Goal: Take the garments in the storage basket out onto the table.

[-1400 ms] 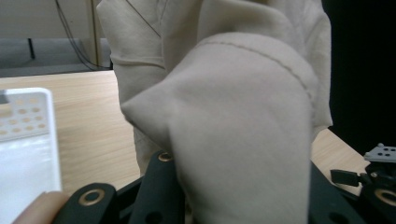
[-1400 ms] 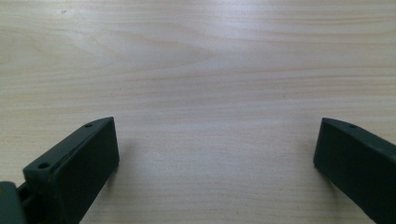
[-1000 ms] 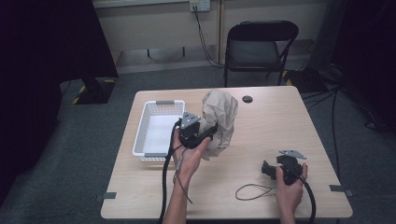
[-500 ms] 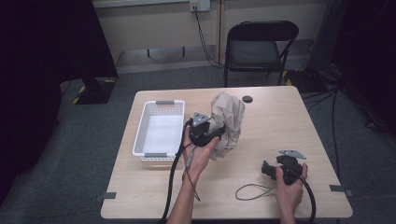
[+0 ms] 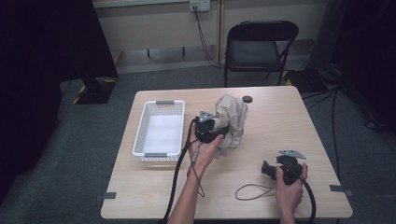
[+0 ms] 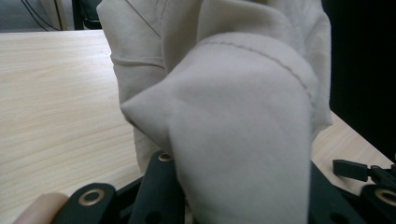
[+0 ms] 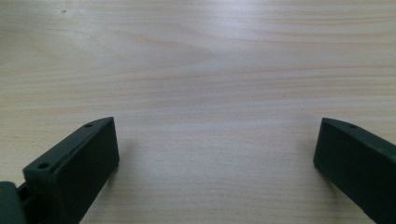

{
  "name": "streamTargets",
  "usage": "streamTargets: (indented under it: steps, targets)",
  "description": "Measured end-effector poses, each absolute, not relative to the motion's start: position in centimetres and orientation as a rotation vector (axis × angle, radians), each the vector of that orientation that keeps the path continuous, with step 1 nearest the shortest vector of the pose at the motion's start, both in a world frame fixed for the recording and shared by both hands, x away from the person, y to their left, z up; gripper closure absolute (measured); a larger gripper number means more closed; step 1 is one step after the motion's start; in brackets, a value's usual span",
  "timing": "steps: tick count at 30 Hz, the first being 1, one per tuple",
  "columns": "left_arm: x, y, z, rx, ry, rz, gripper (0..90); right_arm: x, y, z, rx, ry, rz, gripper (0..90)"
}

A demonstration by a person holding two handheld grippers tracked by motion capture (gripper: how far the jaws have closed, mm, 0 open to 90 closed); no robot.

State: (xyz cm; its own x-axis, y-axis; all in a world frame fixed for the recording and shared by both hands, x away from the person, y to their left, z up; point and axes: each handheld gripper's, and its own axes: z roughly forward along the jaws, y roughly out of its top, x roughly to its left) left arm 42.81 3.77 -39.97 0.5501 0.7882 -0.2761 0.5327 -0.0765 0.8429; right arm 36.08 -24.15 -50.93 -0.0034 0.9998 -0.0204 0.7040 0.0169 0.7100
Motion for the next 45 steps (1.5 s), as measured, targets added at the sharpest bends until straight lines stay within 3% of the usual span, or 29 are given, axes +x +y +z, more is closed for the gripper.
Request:
streamTargets:
  steps: [45]
  targets:
    - [45.2, 0.3, -45.8, 1.863, 1.209, 0.229, 72.1, 36.1, -24.1, -50.9, 1.742, 1.762, 0.714, 0.0]
